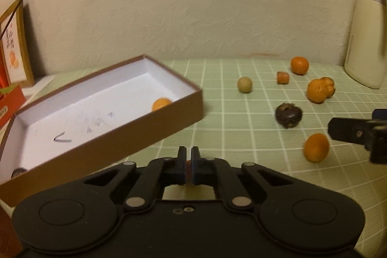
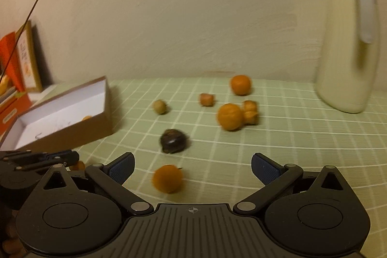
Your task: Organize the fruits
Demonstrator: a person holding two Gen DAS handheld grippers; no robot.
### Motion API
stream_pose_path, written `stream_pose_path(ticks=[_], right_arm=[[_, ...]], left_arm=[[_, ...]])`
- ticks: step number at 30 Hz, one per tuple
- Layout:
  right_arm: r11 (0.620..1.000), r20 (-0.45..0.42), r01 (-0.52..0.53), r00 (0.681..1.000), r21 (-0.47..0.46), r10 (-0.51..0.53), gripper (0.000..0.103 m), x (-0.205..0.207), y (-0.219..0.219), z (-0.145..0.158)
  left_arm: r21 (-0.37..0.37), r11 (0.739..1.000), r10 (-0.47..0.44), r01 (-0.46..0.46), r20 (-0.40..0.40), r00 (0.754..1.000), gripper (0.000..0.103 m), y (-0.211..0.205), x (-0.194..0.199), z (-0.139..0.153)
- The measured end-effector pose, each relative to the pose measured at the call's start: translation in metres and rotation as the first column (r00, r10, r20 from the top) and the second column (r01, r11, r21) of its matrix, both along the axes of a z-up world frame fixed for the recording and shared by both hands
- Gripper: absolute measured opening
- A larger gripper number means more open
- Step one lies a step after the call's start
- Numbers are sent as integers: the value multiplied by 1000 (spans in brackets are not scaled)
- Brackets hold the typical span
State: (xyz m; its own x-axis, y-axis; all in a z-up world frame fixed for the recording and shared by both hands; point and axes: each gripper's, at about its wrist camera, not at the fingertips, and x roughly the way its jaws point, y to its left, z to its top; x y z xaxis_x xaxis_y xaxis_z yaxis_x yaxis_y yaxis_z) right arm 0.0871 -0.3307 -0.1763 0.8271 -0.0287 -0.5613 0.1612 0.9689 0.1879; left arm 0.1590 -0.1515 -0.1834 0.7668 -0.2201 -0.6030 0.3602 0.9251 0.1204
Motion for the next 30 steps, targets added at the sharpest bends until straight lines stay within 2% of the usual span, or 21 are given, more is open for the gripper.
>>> stream_pose_path(ticks=[5, 8, 15, 16, 18, 19, 20, 28, 30], right_arm=[[1000, -8, -27, 1000, -6, 27, 102, 10, 14, -2], [999, -2, -46, 999, -21, 46, 102, 10, 20, -1], [999, 2, -47, 999, -25, 47, 102, 10, 21, 1], [999, 4, -46, 999, -28, 47, 102, 9, 20, 2], [999, 7, -42, 999, -27, 42, 102, 7, 18, 3], [999, 7, -40, 999, -23, 40, 102, 6, 17, 4], [999, 8, -37, 999, -18, 38, 102, 5, 15, 4], [999, 18, -30, 999, -12, 30, 102, 0, 9, 7], [1000, 19, -28, 999, -13, 28, 102, -1, 7, 7]], left_arm=[[17, 1000, -19, 19, 17, 1000, 0, 5, -5, -2], [47, 999, -5, 2, 46, 999, 13, 6, -10, -3], [45, 999, -17, 15, 42, 999, 15, 2, -12, -3], [51, 999, -22, 20, 45, 999, 18, 0, -15, -4], [59, 998, -25, 23, 30, 999, 44, -4, -16, -7], [68, 998, -18, 16, 20, 1000, 49, -6, -15, -10], [75, 997, -15, 13, 14, 1000, 50, -7, -14, -13], [65, 997, -37, 37, 3, 999, 34, -13, -10, -16], [58, 997, -50, 50, 1, 999, 20, -15, -10, -16]])
